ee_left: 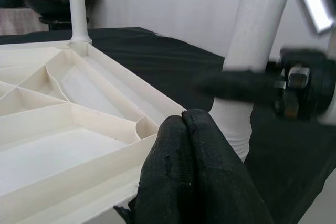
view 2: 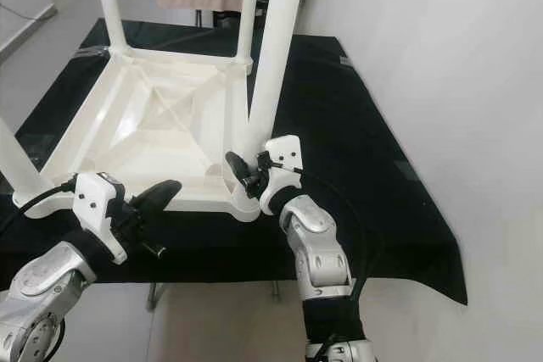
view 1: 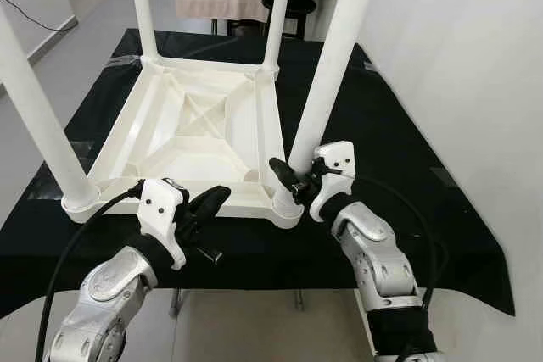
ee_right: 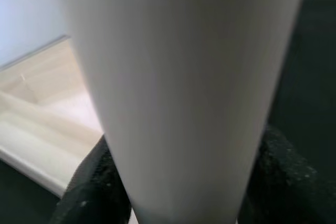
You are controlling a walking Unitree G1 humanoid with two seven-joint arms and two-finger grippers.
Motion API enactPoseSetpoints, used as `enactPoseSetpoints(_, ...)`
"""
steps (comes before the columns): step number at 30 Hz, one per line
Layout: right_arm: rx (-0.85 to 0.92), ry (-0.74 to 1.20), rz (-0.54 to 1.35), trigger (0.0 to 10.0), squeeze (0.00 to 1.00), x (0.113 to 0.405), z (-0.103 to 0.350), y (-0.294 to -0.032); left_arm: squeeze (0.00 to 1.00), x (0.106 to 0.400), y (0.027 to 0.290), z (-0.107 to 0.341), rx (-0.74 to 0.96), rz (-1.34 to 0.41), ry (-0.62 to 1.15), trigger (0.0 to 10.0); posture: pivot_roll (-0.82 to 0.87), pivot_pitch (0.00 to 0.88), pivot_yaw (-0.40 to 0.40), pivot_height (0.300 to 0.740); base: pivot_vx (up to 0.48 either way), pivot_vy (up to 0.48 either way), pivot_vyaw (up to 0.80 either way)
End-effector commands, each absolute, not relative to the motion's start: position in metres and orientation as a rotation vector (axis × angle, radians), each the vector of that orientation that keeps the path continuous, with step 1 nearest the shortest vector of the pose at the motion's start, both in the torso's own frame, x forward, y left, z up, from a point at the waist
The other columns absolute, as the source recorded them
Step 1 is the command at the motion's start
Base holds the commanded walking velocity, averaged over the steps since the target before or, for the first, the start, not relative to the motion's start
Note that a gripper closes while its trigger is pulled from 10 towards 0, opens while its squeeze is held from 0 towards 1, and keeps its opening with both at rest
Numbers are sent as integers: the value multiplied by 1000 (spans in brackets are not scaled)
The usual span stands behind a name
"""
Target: Building children table
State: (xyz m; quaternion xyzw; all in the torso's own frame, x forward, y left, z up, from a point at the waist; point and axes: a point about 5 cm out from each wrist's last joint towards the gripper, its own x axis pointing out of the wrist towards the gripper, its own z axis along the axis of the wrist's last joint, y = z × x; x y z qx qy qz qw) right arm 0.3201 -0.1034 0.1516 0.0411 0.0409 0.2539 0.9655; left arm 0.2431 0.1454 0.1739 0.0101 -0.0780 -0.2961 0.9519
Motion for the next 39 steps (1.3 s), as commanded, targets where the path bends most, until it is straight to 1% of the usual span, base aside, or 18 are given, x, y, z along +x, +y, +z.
enactPoseSetpoints(1,100,106,544,10000,812,319,152,-102,0,241,145,174,18,-615,-155,10000,51,124,-111,740,0,0,0)
enactPoseSetpoints(2,92,78,628,10000,1000,323,162,-102,0,242,144,174,18,-614,-155,10000,52,116,-114,740,0,0,0)
enactPoseSetpoints(5,55,34,732,10000,1000,330,176,-104,0,243,143,174,26,-608,-156,10000,56,108,-115,740,0,0,0)
enactPoseSetpoints(7,-1,2,828,10000,1000,340,189,-111,0,242,141,175,91,-591,-168,10000,54,101,-115,740,0,0,0)
enactPoseSetpoints(8,-21,-5,867,10000,647,343,194,-114,0,241,141,177,118,-588,-178,10000,49,95,-112,740,0,0,0)
enactPoseSetpoints(9,-43,-12,896,10000,647,345,198,-117,0,239,140,177,145,-582,-186,10000,45,95,-111,740,0,0,0)
enactPoseSetpoints(10,-72,-12,939,10000,404,348,204,-121,0,236,139,180,183,-579,-214,10000,44,95,-111,740,0,0,0)
enactPoseSetpoints(11,-72,-12,939,10000,404,348,204,-121,0,236,139,180,183,-579,-214,10000,44,95,-111,740,0,0,0)
enactPoseSetpoints(12,-153,-15,1020,10000,216,353,216,-128,0,229,133,188,188,-586,-251,10000,43,95,-112,740,0,0,0)
enactPoseSetpoints(15,-173,-12,1050,10000,216,355,221,-130,0,227,132,191,192,-587,-263,10000,43,95,-112,740,0,0,0)
enactPoseSetpoints(17,-195,4,1163,10000,16,355,227,-133,0,221,126,196,185,-595,-287,10000,53,95,-114,740,0,0,0)
enactPoseSetpoints(24,-205,55,1260,10000,0,359,224,-135,0,216,124,186,185,-574,-254,10000,60,94,-112,740,0,0,0)
enactPoseSetpoints(25,-175,72,1257,784,0,363,220,-137,0,213,127,177,228,-556,-210,10000,72,96,-107,740,0,0,0)
enactPoseSetpoints(26,-175,72,1257,784,0,363,220,-137,0,213,127,177,228,-556,-210,10000,72,96,-107,740,0,0,0)
enactPoseSetpoints(27,-152,84,1245,0,0,366,216,-139,0,212,130,170,237,-536,-189,10000,84,99,-110,740,0,0,0)
enactPoseSetpoints(35,-80,85,1180,0,0,364,199,-155,0,213,138,169,112,-455,-231,10000,75,101,-105,740,0,0,0)
enactPoseSetpoints(38,-79,94,1087,0,0,359,190,-164,0,213,138,171,100,-457,-245,10000,57,111,-111,740,0,0,0)
enactPoseSetpoints(39,-78,122,1002,0,0,354,180,-167,0,212,138,172,93,-461,-253,10000,54,117,-118,740,0,0,0)
